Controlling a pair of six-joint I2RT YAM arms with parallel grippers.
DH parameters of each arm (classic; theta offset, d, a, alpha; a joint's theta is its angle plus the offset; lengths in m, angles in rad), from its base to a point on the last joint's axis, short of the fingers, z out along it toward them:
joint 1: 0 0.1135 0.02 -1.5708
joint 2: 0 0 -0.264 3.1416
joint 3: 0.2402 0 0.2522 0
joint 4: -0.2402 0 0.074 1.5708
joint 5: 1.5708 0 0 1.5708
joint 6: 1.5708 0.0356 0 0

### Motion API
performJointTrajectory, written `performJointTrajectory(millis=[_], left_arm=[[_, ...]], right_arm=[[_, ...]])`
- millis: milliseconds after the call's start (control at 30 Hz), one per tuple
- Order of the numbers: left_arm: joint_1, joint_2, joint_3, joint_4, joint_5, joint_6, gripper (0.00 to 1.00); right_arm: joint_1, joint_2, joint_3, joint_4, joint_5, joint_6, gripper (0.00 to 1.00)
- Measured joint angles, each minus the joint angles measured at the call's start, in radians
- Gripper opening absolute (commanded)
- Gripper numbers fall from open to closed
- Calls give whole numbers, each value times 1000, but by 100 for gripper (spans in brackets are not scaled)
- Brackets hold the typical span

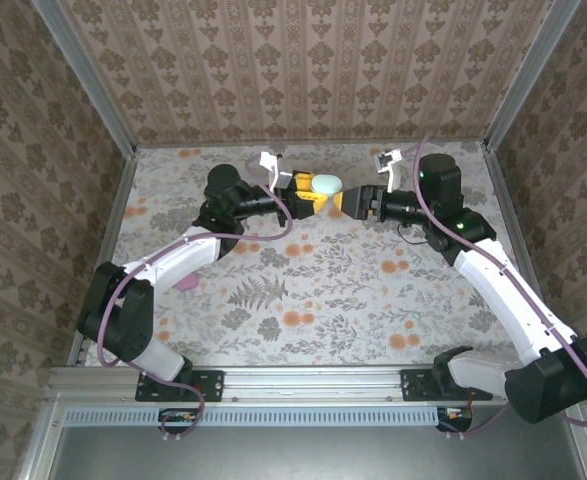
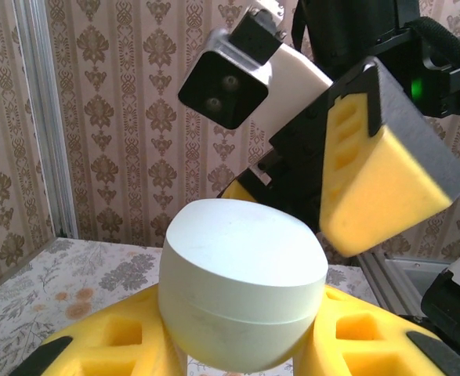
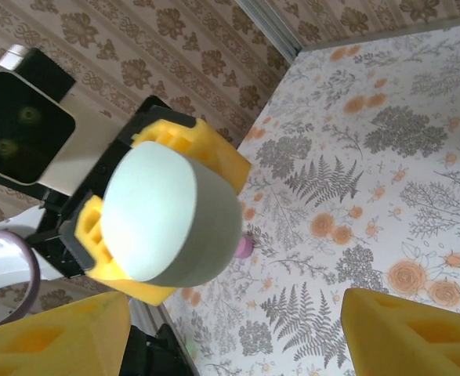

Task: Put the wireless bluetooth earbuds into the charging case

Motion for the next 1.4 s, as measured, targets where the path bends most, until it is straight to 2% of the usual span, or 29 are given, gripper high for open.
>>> performJointTrajectory(millis=[467, 800, 1000, 1167, 1400], left_arm=[[0, 0, 0, -32, -8, 6, 28], [0, 0, 0, -56, -8, 6, 27], [-7, -2, 0, -53, 5, 6, 27], [-11, -2, -1, -54, -16, 5, 28], [-13, -4, -18, -29, -19, 5, 28]], right_arm=[[5, 20, 25, -4, 43, 1, 72], [2, 20, 31, 56, 87, 69, 73], [-37, 35, 32, 112, 103, 209, 72], [-53, 71, 32, 188, 45, 337, 73], [-63, 25, -31, 239, 22, 400, 75]])
